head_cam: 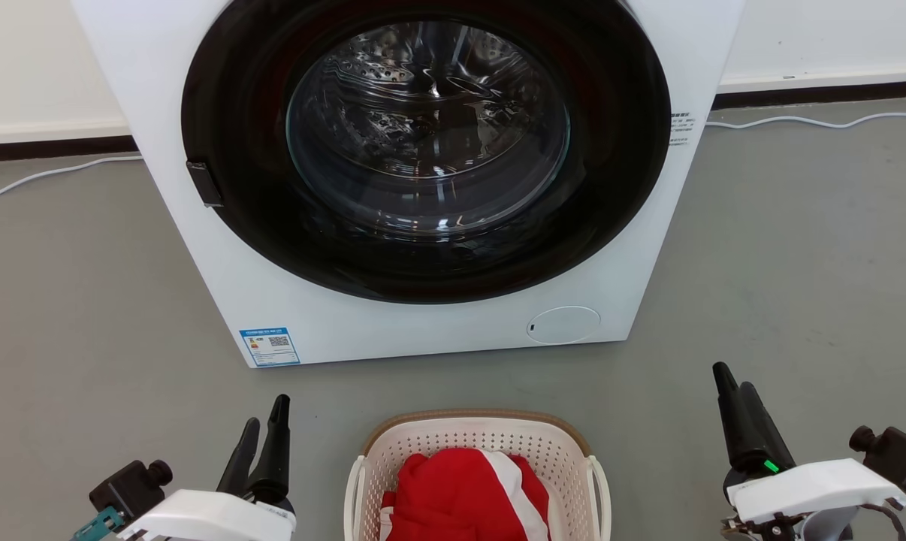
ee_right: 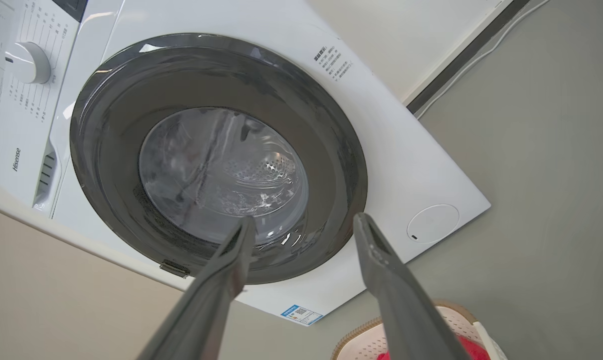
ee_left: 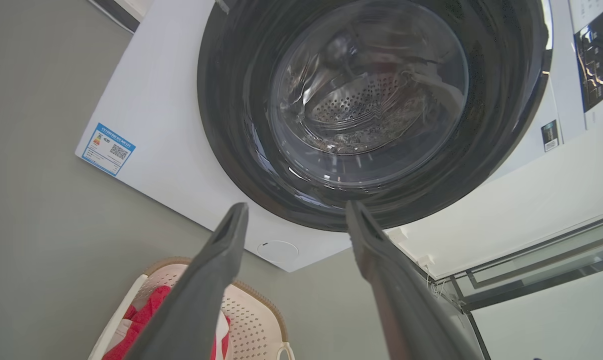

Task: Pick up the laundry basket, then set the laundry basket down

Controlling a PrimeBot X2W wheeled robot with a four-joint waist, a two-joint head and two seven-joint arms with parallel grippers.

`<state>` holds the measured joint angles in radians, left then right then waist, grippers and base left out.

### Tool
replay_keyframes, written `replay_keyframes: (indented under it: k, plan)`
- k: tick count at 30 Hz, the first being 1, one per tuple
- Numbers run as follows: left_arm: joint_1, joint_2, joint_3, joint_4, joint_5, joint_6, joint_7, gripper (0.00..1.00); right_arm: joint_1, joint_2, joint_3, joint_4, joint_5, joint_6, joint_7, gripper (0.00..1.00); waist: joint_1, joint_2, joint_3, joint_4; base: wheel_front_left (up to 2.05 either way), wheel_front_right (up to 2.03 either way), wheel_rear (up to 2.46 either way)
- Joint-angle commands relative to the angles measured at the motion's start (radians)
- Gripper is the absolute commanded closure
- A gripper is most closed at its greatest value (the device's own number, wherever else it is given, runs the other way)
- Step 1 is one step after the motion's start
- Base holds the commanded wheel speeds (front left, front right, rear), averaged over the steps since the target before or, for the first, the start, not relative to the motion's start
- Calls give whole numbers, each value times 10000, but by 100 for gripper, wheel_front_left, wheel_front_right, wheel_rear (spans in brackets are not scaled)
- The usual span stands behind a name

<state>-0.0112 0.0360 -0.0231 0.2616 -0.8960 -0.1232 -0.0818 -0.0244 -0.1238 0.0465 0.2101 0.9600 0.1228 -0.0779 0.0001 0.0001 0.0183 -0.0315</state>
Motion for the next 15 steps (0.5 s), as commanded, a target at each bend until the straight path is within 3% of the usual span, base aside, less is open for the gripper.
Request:
replay_keyframes:
  k: [1, 15]
  plan:
    - [-540, 103, 112, -307, 356, -41, -134, 0, -474, -194, 168, -335, -328, 43, -172, 0, -1, -1, 3, -11, 0, 0, 0]
    - [-610, 109, 51, -463, 1925, -49, -516, 0, -469, -198, 129, -589, -2017, 51, -554, 0, -1, -1, 52, -51, 0, 0, 0]
